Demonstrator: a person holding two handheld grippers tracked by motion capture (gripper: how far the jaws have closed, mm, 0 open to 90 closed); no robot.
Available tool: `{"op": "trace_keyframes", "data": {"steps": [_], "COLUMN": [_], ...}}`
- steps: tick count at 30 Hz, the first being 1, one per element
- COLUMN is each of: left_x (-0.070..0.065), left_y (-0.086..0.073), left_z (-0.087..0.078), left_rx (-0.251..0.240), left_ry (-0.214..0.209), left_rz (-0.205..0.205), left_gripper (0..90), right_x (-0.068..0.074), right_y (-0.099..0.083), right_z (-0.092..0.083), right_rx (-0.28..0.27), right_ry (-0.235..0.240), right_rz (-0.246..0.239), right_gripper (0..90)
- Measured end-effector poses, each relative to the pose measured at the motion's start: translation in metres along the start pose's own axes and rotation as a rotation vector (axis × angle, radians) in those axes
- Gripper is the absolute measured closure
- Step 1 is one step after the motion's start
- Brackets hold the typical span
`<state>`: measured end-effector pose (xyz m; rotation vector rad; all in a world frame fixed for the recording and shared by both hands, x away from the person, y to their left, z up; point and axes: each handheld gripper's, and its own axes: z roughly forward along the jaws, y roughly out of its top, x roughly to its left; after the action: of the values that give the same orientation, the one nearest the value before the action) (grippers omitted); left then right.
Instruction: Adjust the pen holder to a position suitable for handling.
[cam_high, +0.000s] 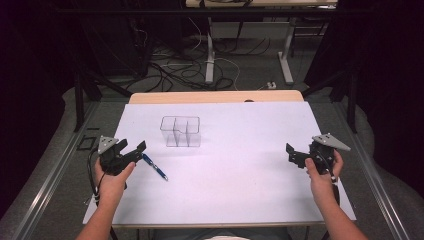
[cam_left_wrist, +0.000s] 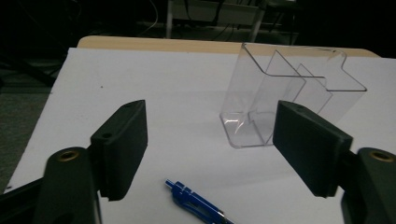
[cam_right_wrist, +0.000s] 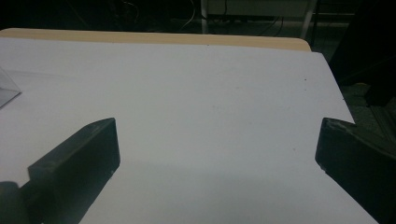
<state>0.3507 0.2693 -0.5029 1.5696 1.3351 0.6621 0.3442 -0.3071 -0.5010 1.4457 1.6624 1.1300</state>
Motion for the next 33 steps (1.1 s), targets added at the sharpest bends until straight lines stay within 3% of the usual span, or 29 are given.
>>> {"op": "trace_keyframes", "data": {"steps": [6,12,16,18,23,28,33], "left_x": [0.0,0.0,-0.001,0.002,0.002,-0.001,-0.004], "left_y": [0.006,0.015,0.017,0.019,0.023,0.029,0.032], "left_z": [0.008,0.02,0.027,0.035,0.046,0.056,0.069], "left_rx": [-0.001,-0.007,-0.017,0.007,0.055,0.09,0.133], "left_ry": [0.038,0.02,0.041,0.042,0.038,0.006,-0.01], "left_rz": [0.003,-0.021,-0.026,-0.065,-0.108,-0.159,-0.154], "left_gripper": [37.2,41.1,43.2,48.1,56.6,69.2,81.8], "right_x": [0.0,0.0,0.001,0.001,0.003,0.002,0.003], "right_y": [0.0,-0.001,-0.002,-0.003,-0.004,-0.004,-0.005], "right_z": [0.0,0.001,0.002,0.003,0.004,0.005,0.006], "right_rx": [0.029,0.028,0.032,0.034,0.041,0.05,0.051], "right_ry": [0.02,0.024,0.035,0.036,0.045,0.046,0.051], "right_rz": [-0.01,0.003,0.006,-0.008,-0.01,-0.013,-0.01], "right_gripper": [0.0,0.0,0.0,0.0,0.0,0.0,0.0]}}
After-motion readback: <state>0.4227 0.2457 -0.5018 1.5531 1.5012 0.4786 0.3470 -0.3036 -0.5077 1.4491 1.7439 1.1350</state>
